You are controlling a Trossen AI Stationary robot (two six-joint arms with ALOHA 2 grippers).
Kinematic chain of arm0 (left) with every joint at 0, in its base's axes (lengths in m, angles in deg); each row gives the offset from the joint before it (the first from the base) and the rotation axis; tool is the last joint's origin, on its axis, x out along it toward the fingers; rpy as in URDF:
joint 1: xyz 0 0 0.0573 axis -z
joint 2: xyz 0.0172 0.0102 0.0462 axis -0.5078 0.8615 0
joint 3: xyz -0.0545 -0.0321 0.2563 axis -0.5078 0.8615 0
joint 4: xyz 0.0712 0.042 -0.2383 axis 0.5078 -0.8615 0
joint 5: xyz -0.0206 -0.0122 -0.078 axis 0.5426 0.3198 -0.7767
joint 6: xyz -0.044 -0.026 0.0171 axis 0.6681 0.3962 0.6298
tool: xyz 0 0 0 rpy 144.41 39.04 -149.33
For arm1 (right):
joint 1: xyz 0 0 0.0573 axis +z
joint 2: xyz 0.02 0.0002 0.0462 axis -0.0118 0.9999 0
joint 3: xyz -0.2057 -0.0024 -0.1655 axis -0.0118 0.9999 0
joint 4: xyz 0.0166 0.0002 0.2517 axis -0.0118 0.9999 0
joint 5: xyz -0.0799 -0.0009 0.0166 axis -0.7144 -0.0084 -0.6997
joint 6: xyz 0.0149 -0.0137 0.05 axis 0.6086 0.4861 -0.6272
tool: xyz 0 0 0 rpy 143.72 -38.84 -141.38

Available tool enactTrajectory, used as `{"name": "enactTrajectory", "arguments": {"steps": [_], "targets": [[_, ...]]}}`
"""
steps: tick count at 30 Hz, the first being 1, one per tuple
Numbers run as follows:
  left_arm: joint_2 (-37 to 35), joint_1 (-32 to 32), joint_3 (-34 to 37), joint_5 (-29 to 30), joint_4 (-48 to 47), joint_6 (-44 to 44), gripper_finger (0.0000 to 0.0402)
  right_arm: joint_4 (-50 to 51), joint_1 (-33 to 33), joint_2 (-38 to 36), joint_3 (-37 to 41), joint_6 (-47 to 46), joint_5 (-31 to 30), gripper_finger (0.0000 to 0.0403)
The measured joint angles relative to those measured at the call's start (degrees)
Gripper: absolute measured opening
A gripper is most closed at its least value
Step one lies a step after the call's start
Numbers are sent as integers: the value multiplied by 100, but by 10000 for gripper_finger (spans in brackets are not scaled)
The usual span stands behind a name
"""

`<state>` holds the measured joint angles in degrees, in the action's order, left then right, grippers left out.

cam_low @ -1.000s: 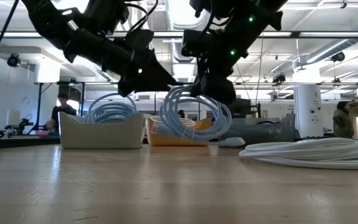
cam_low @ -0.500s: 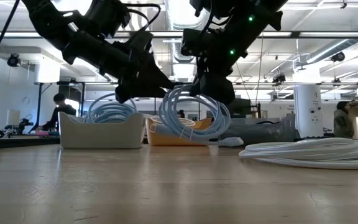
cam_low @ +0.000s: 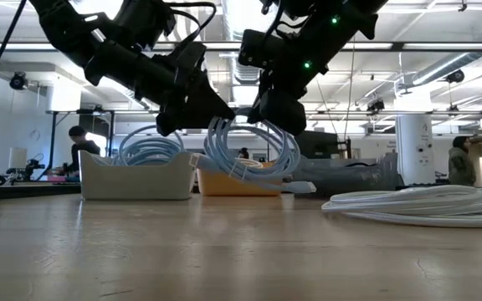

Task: Pick & Place USB Port
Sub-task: Put the light blue hdmi cable into the gray bin

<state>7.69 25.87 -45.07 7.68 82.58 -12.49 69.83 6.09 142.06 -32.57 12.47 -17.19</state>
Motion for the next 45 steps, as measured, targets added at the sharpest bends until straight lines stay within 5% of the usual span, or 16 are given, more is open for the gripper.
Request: {"name": "enactTrajectory", "arguments": {"steps": [10,18,34,41,45], "targets": [[0,-1,-4,-8,1,1,21,4,-9,2,0,-36,-23,20],[0,5,-4,190,-84,24,32,96,-1,2,0,-330,199,31],[2,-1,7,417,-125,51,28,230,83,2,0,-557,203,132],[0,-20,7,636,-221,125,26,299,458,-103,0,-217,-760,145],[-60,-14,7,748,-232,102,25,661,590,-384,0,-372,-776,144]]}}
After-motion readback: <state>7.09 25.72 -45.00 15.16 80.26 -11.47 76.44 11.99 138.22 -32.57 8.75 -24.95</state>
